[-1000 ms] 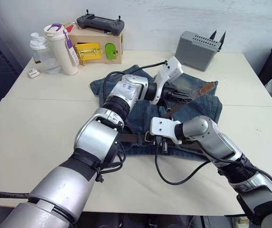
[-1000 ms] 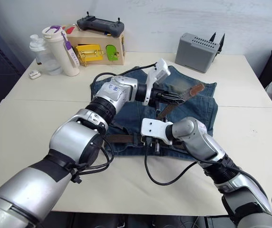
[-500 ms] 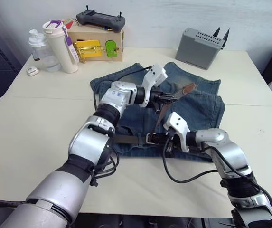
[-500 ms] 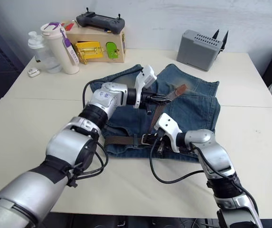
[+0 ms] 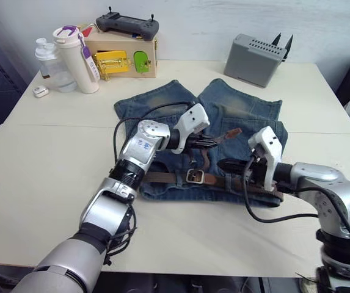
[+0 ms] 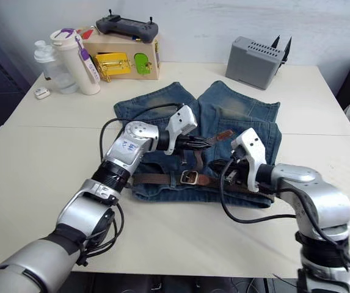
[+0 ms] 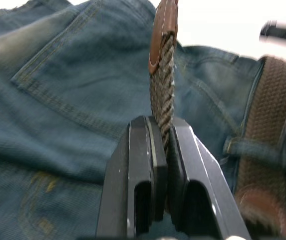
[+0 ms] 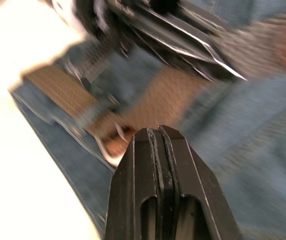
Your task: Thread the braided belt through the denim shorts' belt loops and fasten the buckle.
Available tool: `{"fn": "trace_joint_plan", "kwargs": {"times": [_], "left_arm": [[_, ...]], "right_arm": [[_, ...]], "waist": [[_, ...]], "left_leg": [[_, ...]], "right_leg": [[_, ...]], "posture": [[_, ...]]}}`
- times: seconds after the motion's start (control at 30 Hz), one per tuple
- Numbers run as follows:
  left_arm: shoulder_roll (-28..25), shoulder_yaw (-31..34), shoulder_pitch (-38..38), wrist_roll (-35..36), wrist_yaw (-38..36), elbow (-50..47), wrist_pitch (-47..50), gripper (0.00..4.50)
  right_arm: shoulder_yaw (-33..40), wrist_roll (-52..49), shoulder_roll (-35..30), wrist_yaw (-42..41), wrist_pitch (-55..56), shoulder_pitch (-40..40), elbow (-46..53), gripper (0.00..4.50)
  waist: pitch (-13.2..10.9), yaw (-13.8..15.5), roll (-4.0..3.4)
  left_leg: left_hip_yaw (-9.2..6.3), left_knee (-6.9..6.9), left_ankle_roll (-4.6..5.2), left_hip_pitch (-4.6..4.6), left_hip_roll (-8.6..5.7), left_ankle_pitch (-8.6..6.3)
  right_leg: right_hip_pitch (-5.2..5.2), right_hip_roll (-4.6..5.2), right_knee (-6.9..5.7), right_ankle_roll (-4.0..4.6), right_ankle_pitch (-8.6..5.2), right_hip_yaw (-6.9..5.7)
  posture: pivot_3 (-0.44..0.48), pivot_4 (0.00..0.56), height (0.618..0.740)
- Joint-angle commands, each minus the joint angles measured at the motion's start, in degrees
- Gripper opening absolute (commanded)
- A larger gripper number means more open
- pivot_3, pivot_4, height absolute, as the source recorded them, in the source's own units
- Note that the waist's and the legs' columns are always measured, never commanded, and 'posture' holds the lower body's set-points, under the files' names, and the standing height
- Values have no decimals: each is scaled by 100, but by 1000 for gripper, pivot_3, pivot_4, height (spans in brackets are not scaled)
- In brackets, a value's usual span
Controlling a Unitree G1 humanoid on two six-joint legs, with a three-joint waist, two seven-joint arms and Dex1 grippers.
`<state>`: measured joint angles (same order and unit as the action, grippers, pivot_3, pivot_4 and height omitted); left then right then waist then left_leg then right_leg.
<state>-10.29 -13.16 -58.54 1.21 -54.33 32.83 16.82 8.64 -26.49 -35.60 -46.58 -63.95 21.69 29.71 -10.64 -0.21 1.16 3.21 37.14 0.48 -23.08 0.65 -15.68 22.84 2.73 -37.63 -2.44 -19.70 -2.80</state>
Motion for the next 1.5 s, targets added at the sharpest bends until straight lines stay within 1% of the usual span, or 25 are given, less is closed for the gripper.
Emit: {"fn": "trace_joint_plan", "kwargs": {"times": [0.03,0.1,0.13,0.17,0.2,0.27,0.3,0.37,0.43,0.57,0.63,0.77,1.0,1.03,1.1,1.17,1.2,1.27,1.3,1.5], "left_arm": [[-366,-165,156,-217,-144,-576,-546,0],[-519,-223,232,-278,-169,-693,-719,0],[-648,-308,294,-401,-176,-766,-963,0],[-773,-383,381,-507,-201,-876,-1183,0],[-896,-465,455,-615,-228,-974,-1440,0],[-1069,-571,562,-736,-277,-1118,-1777,0],[-1130,-600,584,-774,-283,-1142,-1925,0],[-1255,-645,600,-879,-280,-1128,-2244,0],[-1368,-683,570,-1005,-240,-1026,-2630,0],[-1463,-757,484,-1212,-151,-795,-3214,0],[-1482,-794,446,-1289,-129,-676,-3439,0],[-1525,-825,361,-1408,-94,-379,-3819,0],[-1665,-873,118,-1705,2,270,-4573,0],[-1700,-904,67,-1784,27,376,-4708,0],[-1735,-941,-34,-1889,73,576,-4943,0],[-1741,-986,-154,-1924,61,767,-5171,0],[-1741,-1013,-207,-1949,56,850,-5286,0],[-1715,-1080,-319,-1997,8,1012,-5528,0],[-1700,-1106,-362,-2013,-11,1079,-5618,0],[-1582,-1195,-534,-2039,-87,1383,-5856,0]], "right_arm": [[-205,149,-360,35,604,-7,322,71],[-332,257,-540,49,897,14,288,690],[-367,310,-582,93,1026,30,263,1002],[-486,437,-710,71,1244,50,252,1438],[-634,587,-851,39,1449,75,263,2003],[-1028,869,-1129,-68,1816,52,374,2950],[-1282,1049,-1261,-122,2041,5,438,3244],[-1814,1456,-1417,-154,2500,-119,530,3244],[-2346,1978,-1369,24,2948,-225,443,3244],[-2933,2862,-1198,427,3679,-292,-81,3244],[-3000,3236,-1015,788,3985,-327,-406,3244],[-3008,3577,-796,1035,4348,-438,-653,3244],[-2762,3662,-492,1127,4401,-492,-559,3244],[-2708,3635,-467,1128,4354,-493,-523,3022],[-2643,3623,-436,1096,4284,-494,-487,2397],[-2604,3644,-396,1086,4239,-508,-483,1557],[-2600,3666,-380,1086,4220,-515,-486,1207],[-2581,3752,-318,1179,4155,-535,-488,230],[-2567,3793,-288,1223,4129,-540,-484,68],[-2477,3985,-126,1382,4000,-573,-375,69]], "waist": [[0,-3,0],[0,15,-1],[0,17,0],[-1,18,0],[0,19,0],[0,19,0],[0,23,0],[-1,30,0],[-1,26,0],[-1,19,0],[-1,21,0],[-1,21,0],[0,19,1],[0,19,1],[0,23,1],[0,24,1],[0,23,1],[0,24,1],[0,21,1],[0,20,1]], "left_leg": [[2,-1,-1,1,0,1],[3,4,-1,1,0,2],[2,9,2,0,0,2],[2,13,4,0,0,2],[2,16,6,-1,0,1],[3,17,8,-1,-1,1],[3,16,9,-1,-1,1],[2,16,11,-2,-1,0],[1,16,15,-3,-1,-2],[5,30,15,-5,-1,0],[6,34,14,-5,-1,2],[6,35,9,-5,0,6],[6,45,11,-1,1,6],[6,45,11,-1,1,6],[6,46,11,-3,1,6],[7,47,12,-3,1,6],[7,47,12,-4,1,5],[7,47,13,-4,1,5],[7,47,13,-4,1,5],[8,49,13,-4,1,5]], "right_leg": [[0,-1,-1,1,0,1],[0,-1,-3,1,0,1],[-2,-1,-4,1,0,1],[-3,0,-5,0,0,1],[-4,0,-5,0,0,1],[-4,2,-7,0,0,3],[-4,2,-7,0,0,3],[-4,1,-5,0,0,1],[-4,-1,-3,0,0,1],[-4,0,-9,0,0,2],[-5,0,-13,0,0,2],[-4,-1,-13,0,0,1],[-10,-1,-21,0,0,1],[-10,-1,-21,0,0,1],[-9,-1,-19,0,0,0],[-9,-1,-20,0,0,0],[-9,-1,-20,0,0,0],[-9,-1,-20,0,0,0],[-9,-1,-20,0,0,0],[-9,-2,-22,0,0,0]], "posture": [[0,150,736],[0,150,736],[0,150,736],[0,150,736],[0,150,736],[0,150,736],[0,150,736],[0,150,736],[0,150,736],[0,150,736],[0,150,736],[0,150,736],[0,150,736],[0,150,736],[0,150,736],[0,150,736],[0,150,736],[0,150,736],[0,150,736],[0,150,736]]}}
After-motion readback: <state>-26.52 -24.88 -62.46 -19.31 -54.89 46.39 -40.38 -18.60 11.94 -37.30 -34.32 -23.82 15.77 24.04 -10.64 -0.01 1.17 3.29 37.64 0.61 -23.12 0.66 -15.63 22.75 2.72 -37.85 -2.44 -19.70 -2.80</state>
